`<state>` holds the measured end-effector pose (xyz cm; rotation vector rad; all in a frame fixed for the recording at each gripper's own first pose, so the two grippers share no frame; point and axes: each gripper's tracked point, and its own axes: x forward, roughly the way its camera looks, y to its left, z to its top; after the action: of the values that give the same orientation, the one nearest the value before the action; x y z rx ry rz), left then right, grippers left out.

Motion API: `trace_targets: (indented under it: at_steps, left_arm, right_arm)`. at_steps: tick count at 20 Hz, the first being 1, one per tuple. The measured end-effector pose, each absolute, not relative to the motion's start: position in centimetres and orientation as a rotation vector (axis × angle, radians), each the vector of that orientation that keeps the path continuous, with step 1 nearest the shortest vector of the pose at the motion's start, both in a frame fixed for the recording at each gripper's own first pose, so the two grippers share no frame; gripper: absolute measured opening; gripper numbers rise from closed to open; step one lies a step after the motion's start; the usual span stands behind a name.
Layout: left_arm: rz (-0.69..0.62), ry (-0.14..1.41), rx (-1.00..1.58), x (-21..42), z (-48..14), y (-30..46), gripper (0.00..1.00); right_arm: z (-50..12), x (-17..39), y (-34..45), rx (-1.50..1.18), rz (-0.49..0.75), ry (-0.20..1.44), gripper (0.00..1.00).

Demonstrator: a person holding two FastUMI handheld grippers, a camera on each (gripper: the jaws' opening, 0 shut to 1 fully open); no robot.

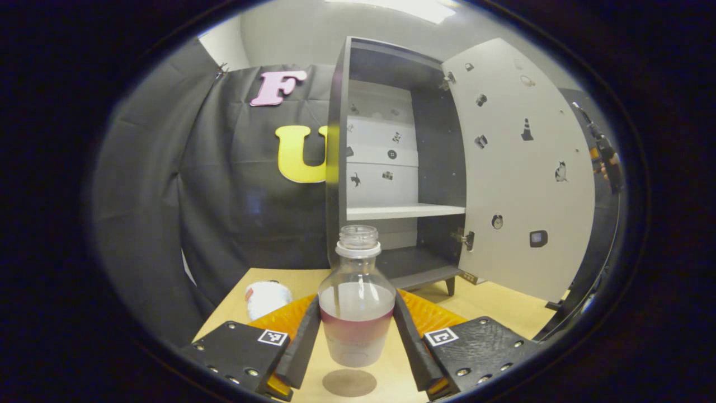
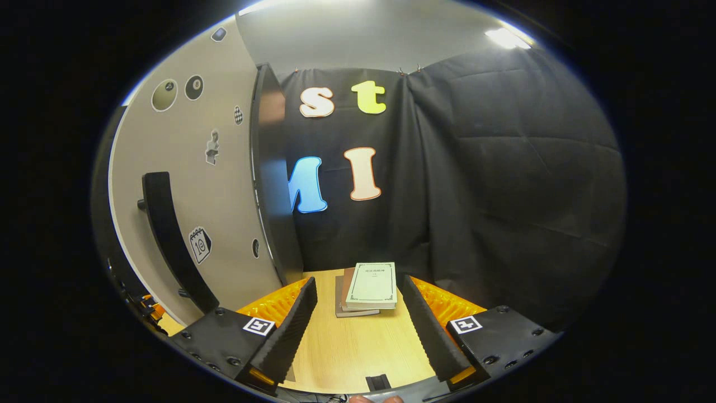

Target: Open the cabinet door with the right hand, grasp the bottle in the cabinet with the left hand and place it on the coaster, then close the cabinet door with the right hand.

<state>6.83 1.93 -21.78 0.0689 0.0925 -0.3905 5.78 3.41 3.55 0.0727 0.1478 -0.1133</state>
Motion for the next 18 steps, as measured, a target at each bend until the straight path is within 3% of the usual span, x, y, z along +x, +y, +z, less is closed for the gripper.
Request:
trace_targets:
  at_steps: [10, 11, 13, 18]
  left_arm:
    - [-0.300, 0.143, 0.054, 6.8, -31.3, 3.2, 0.73]
    - [-0.287, 0.141, 0.050, 6.9, -31.8, 3.7, 0.72]
    - [-0.274, 0.147, 0.031, 6.9, -32.8, 4.0, 0.73]
    - [-0.288, 0.180, 0.053, 5.9, -35.3, 3.4, 0.72]
  right_arm:
    - [2.9, 6.6, 3.5, 0.097, -0.106, 0.198, 0.98]
    - [2.8, 6.6, 3.3, 0.118, -0.110, 0.210, 0.93]
    - [2.7, 6.7, 2.7, 0.148, -0.125, 0.218, 0.98]
    - [2.2, 6.4, 1.2, 0.204, -0.182, 0.219, 0.98]
